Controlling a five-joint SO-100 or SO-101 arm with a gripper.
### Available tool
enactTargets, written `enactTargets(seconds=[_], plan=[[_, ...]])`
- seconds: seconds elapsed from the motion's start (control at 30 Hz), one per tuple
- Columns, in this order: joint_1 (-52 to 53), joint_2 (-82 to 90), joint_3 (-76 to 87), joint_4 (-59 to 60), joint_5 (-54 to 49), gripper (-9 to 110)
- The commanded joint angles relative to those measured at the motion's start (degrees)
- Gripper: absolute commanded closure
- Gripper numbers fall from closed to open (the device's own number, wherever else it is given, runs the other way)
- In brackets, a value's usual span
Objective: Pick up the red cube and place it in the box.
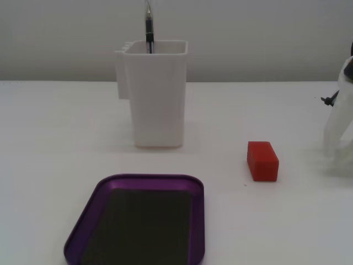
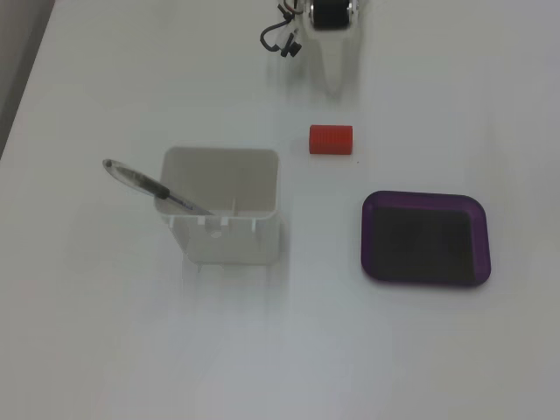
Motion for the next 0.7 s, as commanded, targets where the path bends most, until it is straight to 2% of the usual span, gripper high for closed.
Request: enactTargets(seconds=[0.0, 0.3, 0.4, 0.67], plan=[[-0.4, 5.4, 0.0, -2.3, -0.1, 102], [-0.2, 2.4, -11.2, -9.0, -0.2, 102], [-0.1, -2.4, -13.8, -12.2, -1.3, 98], [1.8, -29.7, -29.9, -11.5, -2.7, 88]])
